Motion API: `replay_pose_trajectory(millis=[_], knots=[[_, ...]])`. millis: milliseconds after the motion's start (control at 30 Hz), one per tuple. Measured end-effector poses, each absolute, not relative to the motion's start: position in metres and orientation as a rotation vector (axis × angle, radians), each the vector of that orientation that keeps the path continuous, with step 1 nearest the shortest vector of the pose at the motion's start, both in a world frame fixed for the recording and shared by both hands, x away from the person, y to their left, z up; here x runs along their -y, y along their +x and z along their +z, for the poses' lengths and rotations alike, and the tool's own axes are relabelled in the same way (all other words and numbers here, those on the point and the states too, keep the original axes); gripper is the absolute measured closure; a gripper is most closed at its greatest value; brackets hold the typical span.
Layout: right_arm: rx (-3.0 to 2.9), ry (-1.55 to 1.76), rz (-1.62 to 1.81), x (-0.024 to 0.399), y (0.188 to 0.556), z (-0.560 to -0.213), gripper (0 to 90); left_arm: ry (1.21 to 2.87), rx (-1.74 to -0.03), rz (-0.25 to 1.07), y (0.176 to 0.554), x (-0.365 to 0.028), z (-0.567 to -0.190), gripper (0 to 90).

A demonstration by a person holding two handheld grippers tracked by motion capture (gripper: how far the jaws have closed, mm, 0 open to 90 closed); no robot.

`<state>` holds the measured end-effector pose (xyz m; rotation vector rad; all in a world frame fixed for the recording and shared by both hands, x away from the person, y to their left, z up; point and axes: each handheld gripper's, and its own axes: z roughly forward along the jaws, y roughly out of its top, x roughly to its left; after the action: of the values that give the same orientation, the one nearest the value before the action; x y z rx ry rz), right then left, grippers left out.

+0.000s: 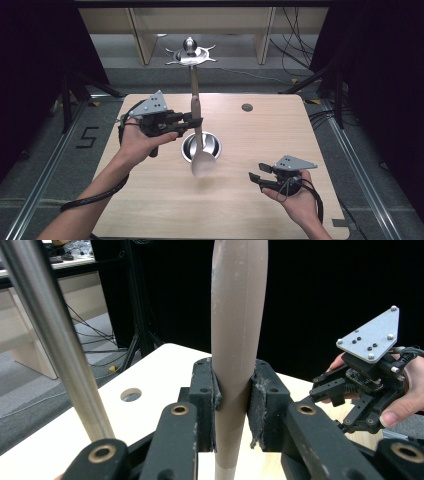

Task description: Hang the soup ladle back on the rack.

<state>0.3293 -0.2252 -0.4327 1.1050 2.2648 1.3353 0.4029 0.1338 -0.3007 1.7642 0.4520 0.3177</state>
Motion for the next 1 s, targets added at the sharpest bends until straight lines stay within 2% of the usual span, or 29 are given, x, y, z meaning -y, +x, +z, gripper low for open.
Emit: replay_pose_trajectory(millis=[1000], knots=[[-2.262, 1.132, 1.334, 0.226, 0.33, -0.437, 47.4, 1.771, -0.449, 0.295, 0.424, -0.14, -0.285, 74.2]])
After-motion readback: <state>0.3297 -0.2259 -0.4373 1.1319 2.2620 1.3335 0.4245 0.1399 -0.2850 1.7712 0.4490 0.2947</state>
